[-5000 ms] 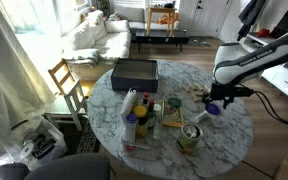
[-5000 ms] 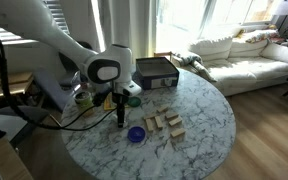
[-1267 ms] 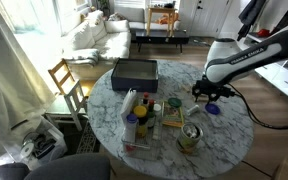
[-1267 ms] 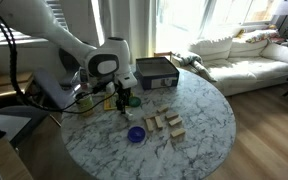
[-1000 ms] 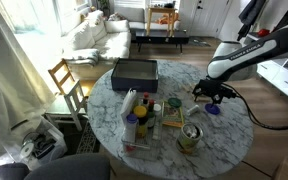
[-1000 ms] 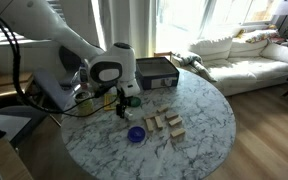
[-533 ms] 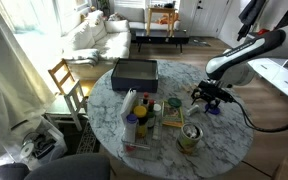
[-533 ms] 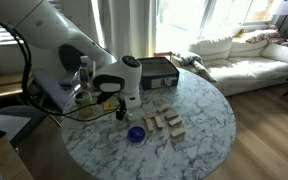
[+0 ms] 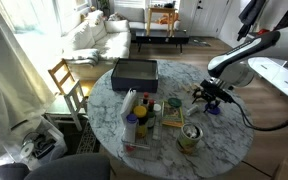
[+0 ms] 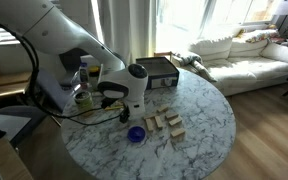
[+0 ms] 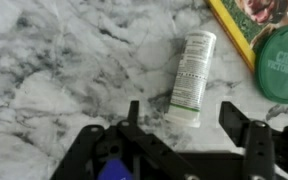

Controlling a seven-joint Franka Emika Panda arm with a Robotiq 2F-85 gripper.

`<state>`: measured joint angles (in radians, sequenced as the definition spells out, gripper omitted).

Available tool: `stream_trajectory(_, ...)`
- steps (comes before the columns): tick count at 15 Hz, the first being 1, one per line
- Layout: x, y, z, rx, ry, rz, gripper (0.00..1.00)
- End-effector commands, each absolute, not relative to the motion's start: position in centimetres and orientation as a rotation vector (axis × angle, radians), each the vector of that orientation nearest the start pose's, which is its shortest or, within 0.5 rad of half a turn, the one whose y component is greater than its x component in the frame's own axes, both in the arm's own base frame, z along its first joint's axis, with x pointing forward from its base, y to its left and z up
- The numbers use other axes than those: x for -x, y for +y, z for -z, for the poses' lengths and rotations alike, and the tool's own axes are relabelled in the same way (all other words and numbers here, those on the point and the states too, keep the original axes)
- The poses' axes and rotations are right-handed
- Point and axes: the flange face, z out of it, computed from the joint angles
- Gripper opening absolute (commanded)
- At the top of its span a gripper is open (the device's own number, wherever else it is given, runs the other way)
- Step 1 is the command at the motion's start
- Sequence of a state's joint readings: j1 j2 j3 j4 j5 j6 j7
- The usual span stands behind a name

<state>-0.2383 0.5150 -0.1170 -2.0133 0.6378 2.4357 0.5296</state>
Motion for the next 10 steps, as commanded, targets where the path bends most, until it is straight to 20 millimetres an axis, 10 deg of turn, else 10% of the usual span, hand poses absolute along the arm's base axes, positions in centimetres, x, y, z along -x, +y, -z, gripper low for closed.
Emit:
stream_trajectory(1,-56.0,-21.1,-17.4,2.152,1.775,-0.182,0.52)
stream_trajectory(6,-56.0,-21.0,-17.0,2.159,1.783,-0.199,0.14)
stream_trajectory(10,-56.0,-20.5,-19.2,2.237,1.803,-0.153,0.12)
